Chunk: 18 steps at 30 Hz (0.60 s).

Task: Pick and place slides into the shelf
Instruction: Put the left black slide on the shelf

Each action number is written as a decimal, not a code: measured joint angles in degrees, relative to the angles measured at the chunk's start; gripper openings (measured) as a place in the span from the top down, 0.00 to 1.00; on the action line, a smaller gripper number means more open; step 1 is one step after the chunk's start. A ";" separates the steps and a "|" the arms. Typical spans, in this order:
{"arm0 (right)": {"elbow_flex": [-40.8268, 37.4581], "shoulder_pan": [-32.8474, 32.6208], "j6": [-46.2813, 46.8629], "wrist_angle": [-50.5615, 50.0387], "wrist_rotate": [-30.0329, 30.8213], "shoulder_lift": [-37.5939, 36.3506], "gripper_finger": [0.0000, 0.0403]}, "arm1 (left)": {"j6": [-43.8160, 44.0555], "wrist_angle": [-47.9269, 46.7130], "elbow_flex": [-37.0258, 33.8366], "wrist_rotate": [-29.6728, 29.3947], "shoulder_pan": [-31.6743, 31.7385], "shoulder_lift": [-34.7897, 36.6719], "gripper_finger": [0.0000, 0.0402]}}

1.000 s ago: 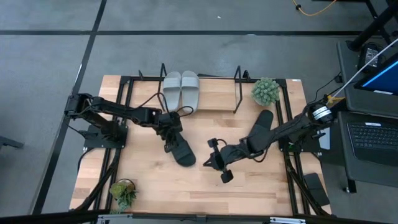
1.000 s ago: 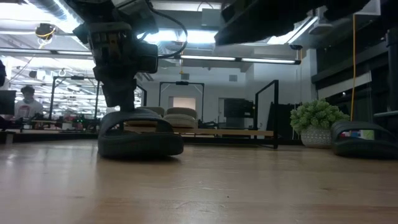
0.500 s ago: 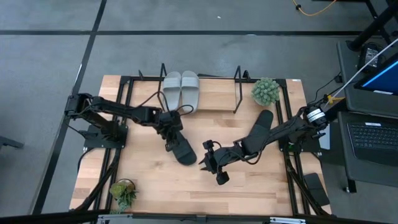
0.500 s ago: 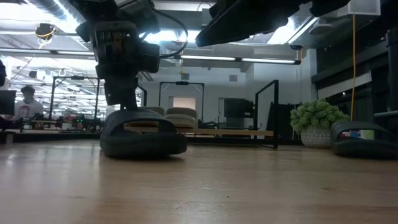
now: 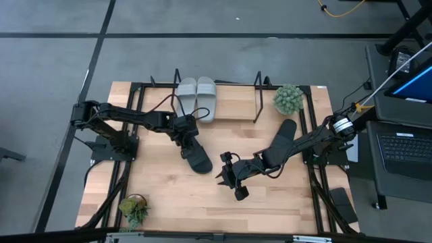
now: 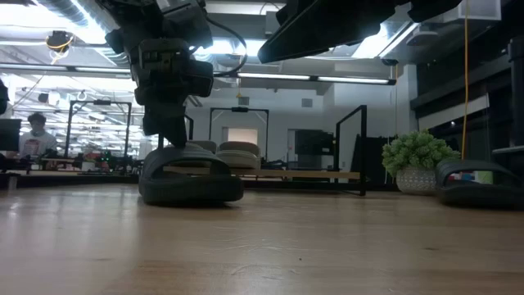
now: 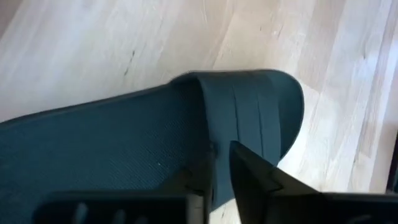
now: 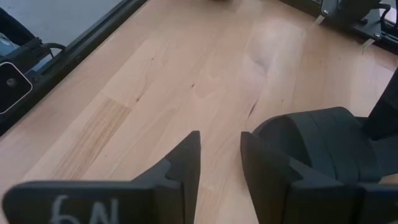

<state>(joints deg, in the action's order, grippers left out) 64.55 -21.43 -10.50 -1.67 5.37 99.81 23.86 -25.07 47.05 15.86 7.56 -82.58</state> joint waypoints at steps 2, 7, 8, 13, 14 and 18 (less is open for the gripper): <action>0.00 0.00 -0.04 -0.02 0.00 0.00 0.71 | -0.04 0.01 0.00 0.04 0.06 0.00 0.83; 0.00 0.00 -0.27 0.00 0.00 0.00 0.71 | -0.09 0.01 0.00 1.75 0.06 0.00 0.74; 0.00 0.00 -0.33 0.00 0.00 0.00 0.71 | -0.32 0.01 0.00 2.97 0.09 0.00 0.73; -0.02 0.00 -0.35 0.02 0.00 -0.04 0.71 | -0.43 -1.23 0.00 10.46 1.58 0.24 0.72; -0.02 0.00 -0.35 0.02 0.00 -0.04 0.71 | -0.40 -1.93 0.00 11.91 2.14 0.24 0.72; -0.04 0.00 -0.31 0.29 0.00 -0.04 0.71 | -0.43 -5.43 0.00 13.45 4.72 0.59 0.72</action>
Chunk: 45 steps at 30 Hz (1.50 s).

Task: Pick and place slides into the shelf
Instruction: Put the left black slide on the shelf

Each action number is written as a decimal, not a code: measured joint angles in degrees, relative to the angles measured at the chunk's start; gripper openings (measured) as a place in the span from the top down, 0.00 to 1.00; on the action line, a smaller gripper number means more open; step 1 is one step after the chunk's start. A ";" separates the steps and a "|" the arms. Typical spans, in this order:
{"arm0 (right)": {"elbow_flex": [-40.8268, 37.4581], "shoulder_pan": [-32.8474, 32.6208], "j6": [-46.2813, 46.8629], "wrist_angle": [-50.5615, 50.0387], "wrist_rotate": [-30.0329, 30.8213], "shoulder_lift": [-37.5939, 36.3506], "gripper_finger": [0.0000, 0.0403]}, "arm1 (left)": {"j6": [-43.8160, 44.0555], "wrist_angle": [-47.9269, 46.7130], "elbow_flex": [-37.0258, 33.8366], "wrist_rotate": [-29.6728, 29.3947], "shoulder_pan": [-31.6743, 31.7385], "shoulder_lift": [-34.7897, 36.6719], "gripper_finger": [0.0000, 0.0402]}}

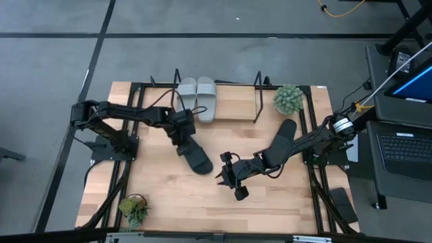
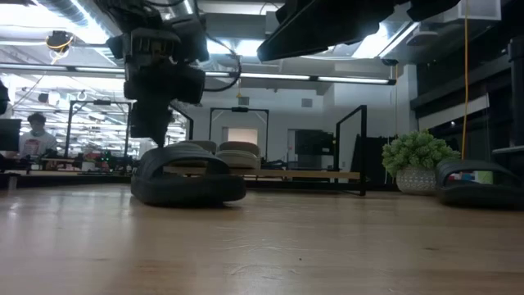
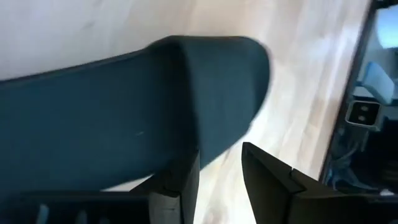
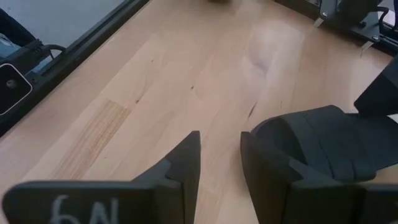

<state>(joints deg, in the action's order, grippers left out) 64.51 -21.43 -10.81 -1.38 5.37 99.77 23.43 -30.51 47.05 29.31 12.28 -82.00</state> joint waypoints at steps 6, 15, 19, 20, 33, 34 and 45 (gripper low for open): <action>0.00 0.00 1.55 0.28 0.02 0.00 0.71 | -0.05 -6.36 0.00 0.46 3.67 0.04 0.72; 0.00 0.49 1.31 0.10 0.03 0.00 0.71 | -3.93 -11.70 -0.02 1.23 5.19 1.10 0.72; -0.02 1.34 1.28 -0.04 0.07 0.00 0.71 | -5.92 -12.67 0.00 0.07 3.44 4.54 0.75; -0.02 1.60 1.25 -0.03 0.07 0.00 0.71 | -6.02 -13.57 0.31 -1.14 3.11 5.97 0.76; -0.02 5.17 -3.36 -0.40 -1.16 0.00 0.71 | -7.23 -3.88 0.57 -29.27 -9.98 24.75 0.87; -0.02 5.33 -4.08 -0.47 -1.85 0.00 0.71 | -7.55 -1.72 -0.49 -30.48 -11.70 25.19 0.88; -0.02 5.77 -6.38 -1.34 -3.72 1.21 0.71 | -5.64 10.90 -6.74 -46.69 -26.85 25.77 0.99</action>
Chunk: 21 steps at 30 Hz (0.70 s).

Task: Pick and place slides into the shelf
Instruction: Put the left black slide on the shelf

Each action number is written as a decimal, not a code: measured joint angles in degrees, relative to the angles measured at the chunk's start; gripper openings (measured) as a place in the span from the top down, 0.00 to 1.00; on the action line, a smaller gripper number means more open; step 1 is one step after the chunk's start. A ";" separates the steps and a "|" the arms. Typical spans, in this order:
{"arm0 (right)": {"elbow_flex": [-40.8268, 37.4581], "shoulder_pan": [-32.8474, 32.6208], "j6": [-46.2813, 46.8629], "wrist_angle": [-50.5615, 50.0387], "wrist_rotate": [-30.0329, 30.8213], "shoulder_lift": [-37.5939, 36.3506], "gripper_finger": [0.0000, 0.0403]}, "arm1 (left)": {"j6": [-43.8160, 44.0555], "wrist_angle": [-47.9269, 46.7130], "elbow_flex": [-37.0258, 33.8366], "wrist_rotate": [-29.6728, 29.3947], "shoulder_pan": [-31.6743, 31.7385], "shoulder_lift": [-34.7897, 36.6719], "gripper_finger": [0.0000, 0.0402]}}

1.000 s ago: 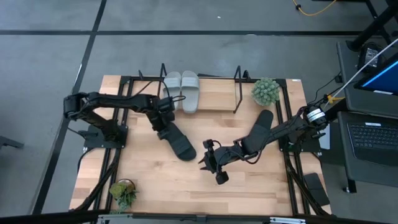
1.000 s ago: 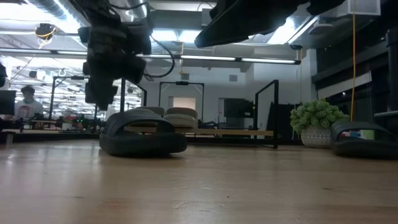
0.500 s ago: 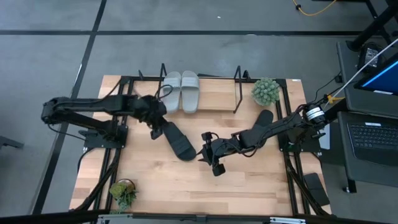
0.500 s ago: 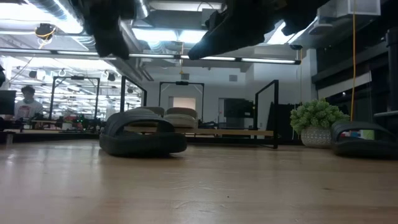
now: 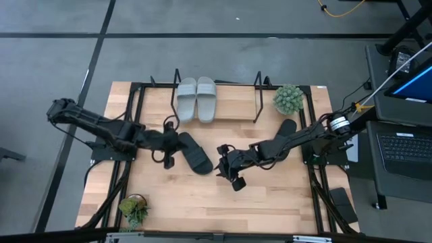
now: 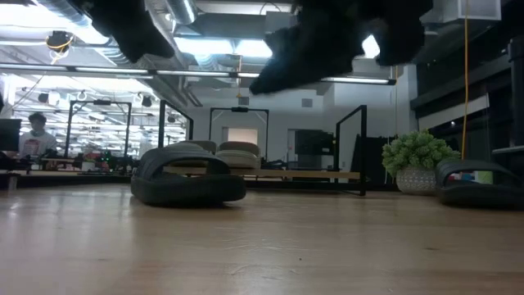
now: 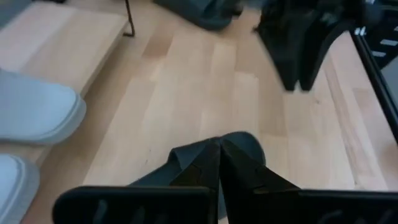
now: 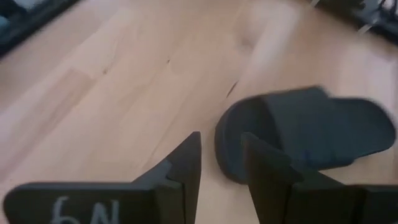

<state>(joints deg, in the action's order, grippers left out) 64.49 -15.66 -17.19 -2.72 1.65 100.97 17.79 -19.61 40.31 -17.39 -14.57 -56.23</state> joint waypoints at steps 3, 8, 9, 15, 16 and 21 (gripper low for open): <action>-0.02 0.02 -0.02 0.46 0.08 2.13 0.71 | 0.14 3.12 -1.13 -4.25 -3.71 0.00 1.00; 0.02 0.05 -0.22 4.82 0.18 5.83 0.71 | 1.61 10.74 -5.08 -9.19 -8.77 -0.02 1.00; 0.00 0.13 -1.18 5.64 0.18 6.49 0.71 | 1.64 12.72 -6.31 -9.82 -9.60 -0.02 1.00; -0.02 0.87 -2.67 7.66 3.18 9.54 0.71 | 3.57 22.56 -12.30 -13.18 -12.75 -0.02 1.00; -0.02 1.10 -2.57 7.89 3.22 9.98 0.71 | 3.78 23.69 -12.94 -13.41 -13.02 -0.02 1.00; -0.02 1.78 -2.71 8.69 3.32 11.77 0.71 | 3.90 26.42 -14.57 -13.53 -13.13 -0.02 0.99</action>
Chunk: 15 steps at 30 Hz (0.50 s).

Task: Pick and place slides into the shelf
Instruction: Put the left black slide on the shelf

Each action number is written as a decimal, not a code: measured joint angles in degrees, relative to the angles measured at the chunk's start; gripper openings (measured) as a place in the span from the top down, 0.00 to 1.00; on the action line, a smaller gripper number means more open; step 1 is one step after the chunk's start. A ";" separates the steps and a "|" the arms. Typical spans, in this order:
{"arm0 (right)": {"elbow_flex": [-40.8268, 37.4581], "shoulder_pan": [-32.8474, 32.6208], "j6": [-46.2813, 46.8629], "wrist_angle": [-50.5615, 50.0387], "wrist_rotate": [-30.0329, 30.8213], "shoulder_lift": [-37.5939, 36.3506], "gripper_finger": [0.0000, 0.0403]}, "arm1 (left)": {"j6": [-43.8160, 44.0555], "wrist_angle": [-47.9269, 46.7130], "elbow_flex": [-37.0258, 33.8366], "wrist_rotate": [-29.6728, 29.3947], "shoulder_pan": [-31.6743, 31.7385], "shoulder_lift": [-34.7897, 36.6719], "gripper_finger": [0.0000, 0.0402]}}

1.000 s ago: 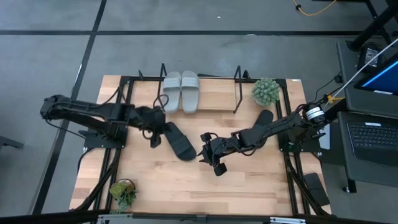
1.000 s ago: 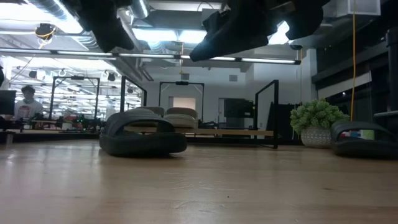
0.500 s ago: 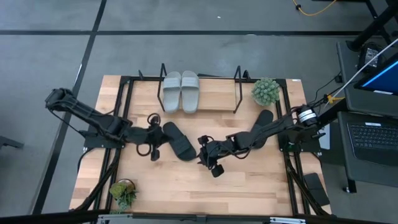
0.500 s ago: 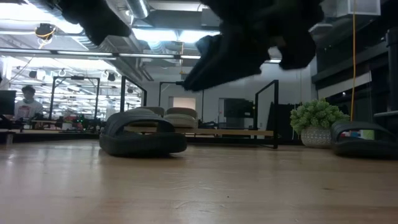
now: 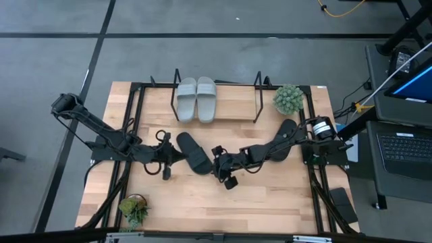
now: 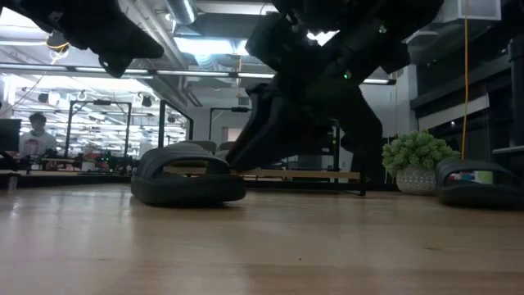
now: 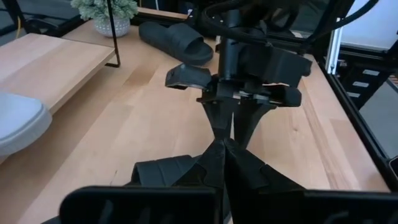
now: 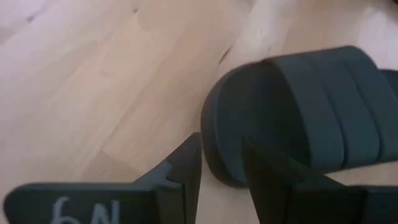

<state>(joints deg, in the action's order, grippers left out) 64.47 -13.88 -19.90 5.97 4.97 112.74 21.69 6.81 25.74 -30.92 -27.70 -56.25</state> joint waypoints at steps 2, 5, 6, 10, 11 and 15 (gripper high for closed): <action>0.00 0.31 -0.03 0.72 -0.09 0.20 0.71 | -0.21 0.16 -0.02 0.00 0.02 0.00 0.99; 0.02 0.78 -0.04 0.73 -0.07 0.55 0.71 | -0.81 0.26 -0.02 0.00 0.02 0.00 0.99; 0.02 0.82 -0.07 0.58 -0.02 0.65 0.71 | -0.83 0.27 -0.02 0.00 0.02 0.00 0.99; 0.07 0.76 -0.09 0.91 -0.08 1.19 0.71 | -1.19 0.26 -0.02 0.00 0.02 0.00 0.99; 0.04 0.72 -0.10 0.88 -0.12 1.39 0.71 | -1.25 0.24 -0.02 0.00 0.02 0.00 0.99; 0.04 0.76 -0.02 1.15 -0.09 2.10 0.71 | -1.27 0.24 0.00 -0.02 0.02 0.00 0.99</action>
<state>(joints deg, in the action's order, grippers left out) 64.51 -13.13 -19.92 7.11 4.88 114.85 20.43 7.05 25.73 -30.94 -27.68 -56.25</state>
